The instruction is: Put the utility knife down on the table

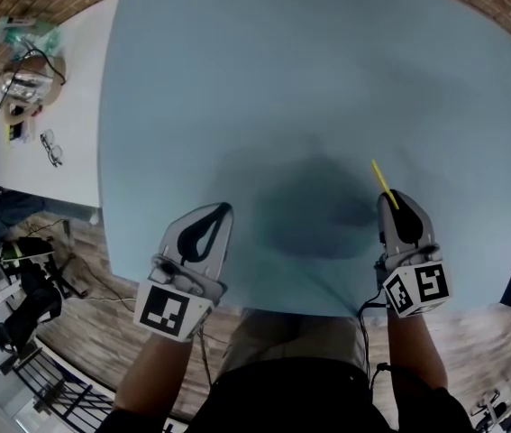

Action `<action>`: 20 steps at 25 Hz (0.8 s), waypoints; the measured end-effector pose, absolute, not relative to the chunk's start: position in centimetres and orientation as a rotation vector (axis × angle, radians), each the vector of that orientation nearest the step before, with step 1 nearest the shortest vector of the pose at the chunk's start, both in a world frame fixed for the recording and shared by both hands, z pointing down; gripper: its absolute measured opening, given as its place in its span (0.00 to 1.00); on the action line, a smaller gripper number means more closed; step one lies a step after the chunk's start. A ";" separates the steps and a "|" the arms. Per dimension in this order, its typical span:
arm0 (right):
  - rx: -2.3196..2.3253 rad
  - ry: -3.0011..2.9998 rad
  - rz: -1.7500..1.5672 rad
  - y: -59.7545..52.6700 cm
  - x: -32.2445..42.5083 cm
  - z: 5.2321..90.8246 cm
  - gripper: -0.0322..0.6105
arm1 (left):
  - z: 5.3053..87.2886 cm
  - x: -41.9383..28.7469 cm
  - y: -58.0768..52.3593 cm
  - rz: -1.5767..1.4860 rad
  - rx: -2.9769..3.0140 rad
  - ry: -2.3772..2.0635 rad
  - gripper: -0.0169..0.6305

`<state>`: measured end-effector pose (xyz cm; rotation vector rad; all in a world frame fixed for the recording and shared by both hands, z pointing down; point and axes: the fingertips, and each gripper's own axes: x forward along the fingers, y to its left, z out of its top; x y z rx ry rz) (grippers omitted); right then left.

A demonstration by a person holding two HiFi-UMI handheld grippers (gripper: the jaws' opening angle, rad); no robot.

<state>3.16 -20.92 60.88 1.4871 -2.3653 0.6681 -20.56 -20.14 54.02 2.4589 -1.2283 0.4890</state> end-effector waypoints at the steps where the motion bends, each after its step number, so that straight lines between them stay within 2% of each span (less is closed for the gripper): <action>1: 1.483 -2.360 0.672 -20.9 3.2 61.0 0.14 | 53.9 -20.6 -20.2 0.488 2.458 -1.233 0.02; 20: 1.450 -2.279 0.753 -20.3 3.0 63.5 0.14 | 54.2 -21.6 -19.9 0.478 2.419 -1.292 0.02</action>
